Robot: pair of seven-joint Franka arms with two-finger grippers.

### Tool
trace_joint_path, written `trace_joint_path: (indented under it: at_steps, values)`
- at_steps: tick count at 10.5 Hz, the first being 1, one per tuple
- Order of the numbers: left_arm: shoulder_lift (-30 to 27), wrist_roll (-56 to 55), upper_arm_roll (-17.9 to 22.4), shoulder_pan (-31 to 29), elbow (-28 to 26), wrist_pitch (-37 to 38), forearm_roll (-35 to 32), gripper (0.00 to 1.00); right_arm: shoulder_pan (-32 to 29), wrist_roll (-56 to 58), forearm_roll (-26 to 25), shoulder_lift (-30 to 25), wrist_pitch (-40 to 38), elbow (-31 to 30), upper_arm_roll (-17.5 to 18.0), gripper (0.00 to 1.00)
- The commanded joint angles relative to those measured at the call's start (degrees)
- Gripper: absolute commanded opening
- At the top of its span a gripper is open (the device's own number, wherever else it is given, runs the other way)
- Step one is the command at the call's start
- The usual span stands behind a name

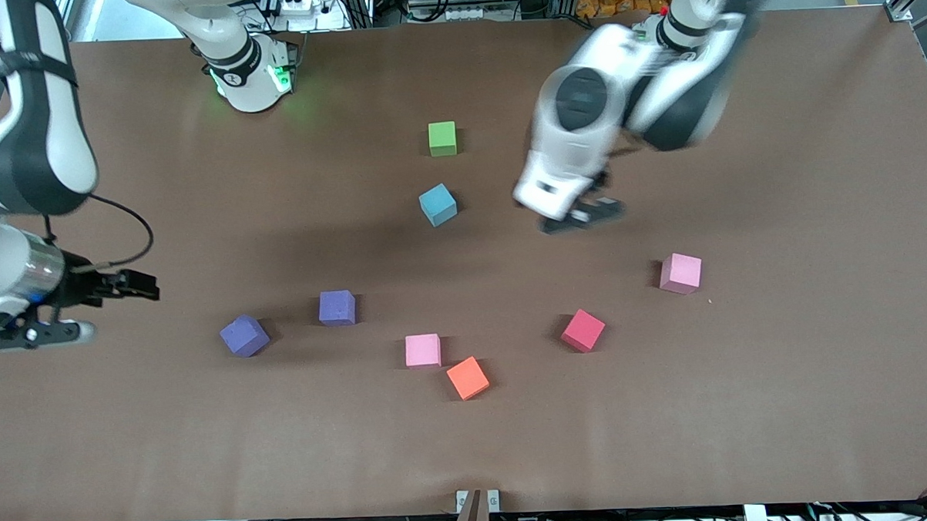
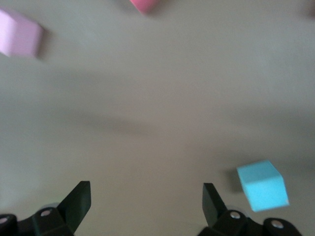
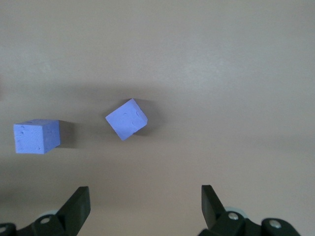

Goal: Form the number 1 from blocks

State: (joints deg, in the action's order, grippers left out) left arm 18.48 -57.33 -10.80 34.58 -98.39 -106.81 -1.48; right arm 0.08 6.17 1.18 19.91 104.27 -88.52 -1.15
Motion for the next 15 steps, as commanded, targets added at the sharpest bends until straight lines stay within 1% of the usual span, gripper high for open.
trace_joint_path:
  at_steps: [1, 3, 4, 5, 6, 7, 8, 10, 12, 15]
  values:
    - [4.1, -9.2, 0.8, 9.5, -0.1, -2.2, -0.4, 1.0, 0.7, 4.1, 0.6, 3.6, 3.4, 0.2, 0.2, 1.0]
    - [4.2, -11.0, -1.2, 13.4, -1.4, -3.9, 6.2, 1.0, 2.0, 5.2, 0.5, 6.6, 5.1, 0.3, 0.1, 1.0]
    - [4.3, -13.1, -2.9, 14.5, -2.6, -6.3, 7.6, 1.0, 2.9, 5.4, 0.5, 7.9, 6.8, 0.2, 0.1, 1.0]
    - [4.5, -13.9, -3.4, 16.4, -4.2, -9.1, 7.5, 1.0, 3.5, 5.4, 0.5, 9.5, 8.1, 0.2, 0.1, 1.0]
    - [5.4, -14.0, -3.4, 17.6, -5.7, -13.9, 7.4, 1.0, 4.3, 5.4, 0.5, 11.4, 10.1, 0.2, 0.1, 1.0]
    - [7.7, -13.0, -3.5, 17.8, -5.8, -16.2, 6.8, 1.0, 4.9, 5.4, 0.4, 13.3, 12.0, 0.2, 0.1, 1.0]
    - [9.7, -10.9, -3.6, 18.3, -5.6, -16.6, 6.8, 1.0, 5.1, 6.0, 0.4, 15.0, 13.5, 0.2, 0.1, 1.0]
    - [11.4, -7.5, -3.7, 18.7, -5.7, -16.7, 6.8, 1.0, 5.0, 9.0, 0.4, 17.1, 16.0, -0.1, 0.1, 1.0]
    - [13.0, -7.1, -4.0, 18.7, -5.6, -17.5, 7.0, 1.0, 5.1, 12.1, 0.4, 17.2, 18.6, -2.5, 0.1, 1.0]
    - [15.4, -6.8, -4.8, 19.5, -5.2, -20.9, 7.2, 1.0, 5.1, 13.7, 0.3, 16.9, 21.1, -6.3, 0.0, 1.0]
